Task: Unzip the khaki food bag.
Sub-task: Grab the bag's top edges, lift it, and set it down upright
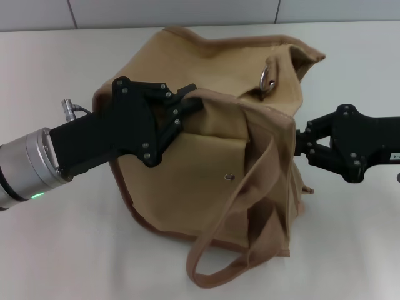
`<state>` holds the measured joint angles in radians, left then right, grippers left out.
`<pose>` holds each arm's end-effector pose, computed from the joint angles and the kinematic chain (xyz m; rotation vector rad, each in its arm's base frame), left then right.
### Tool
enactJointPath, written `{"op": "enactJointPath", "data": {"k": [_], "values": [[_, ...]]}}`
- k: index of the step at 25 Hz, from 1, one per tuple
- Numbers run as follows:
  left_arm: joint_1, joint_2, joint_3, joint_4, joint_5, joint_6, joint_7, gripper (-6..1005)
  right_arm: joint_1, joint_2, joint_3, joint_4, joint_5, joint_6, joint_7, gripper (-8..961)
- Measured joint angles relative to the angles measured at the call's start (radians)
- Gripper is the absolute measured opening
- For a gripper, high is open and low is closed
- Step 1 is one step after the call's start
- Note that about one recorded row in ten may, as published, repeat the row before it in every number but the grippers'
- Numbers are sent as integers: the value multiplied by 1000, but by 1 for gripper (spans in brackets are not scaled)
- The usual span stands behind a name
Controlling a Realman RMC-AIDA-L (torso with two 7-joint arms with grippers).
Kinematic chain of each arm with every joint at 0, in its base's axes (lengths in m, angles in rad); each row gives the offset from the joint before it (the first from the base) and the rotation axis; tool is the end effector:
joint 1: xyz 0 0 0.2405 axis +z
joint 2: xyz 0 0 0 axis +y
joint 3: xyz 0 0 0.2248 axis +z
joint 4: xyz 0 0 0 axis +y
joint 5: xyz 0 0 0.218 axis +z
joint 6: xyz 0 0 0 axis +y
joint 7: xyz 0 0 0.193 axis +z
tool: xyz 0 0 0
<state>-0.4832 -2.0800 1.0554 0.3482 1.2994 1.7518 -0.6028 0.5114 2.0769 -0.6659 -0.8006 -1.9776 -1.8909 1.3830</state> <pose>-0.1619 0.2952 -0.0360 -2.4341 0.1575 -1.2715 0.1879 0.3014 0.0052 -2.9158 0.3864 0.8881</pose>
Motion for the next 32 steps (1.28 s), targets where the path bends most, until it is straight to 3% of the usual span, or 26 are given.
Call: {"op": "enactJointPath", "data": {"k": [6, 26, 32], "values": [[2, 1, -5, 0, -7, -15, 0, 48, -6, -7, 4, 0, 3, -38, -7, 22], [11, 2, -5, -3, -66, -13, 12, 48, -35, -12, 3, 6, -32, 16, 0, 8], [9, 1, -5, -11, -91, -13, 13, 48, -34, -32, 1, 66, -77, 45, -1, 7]]}}
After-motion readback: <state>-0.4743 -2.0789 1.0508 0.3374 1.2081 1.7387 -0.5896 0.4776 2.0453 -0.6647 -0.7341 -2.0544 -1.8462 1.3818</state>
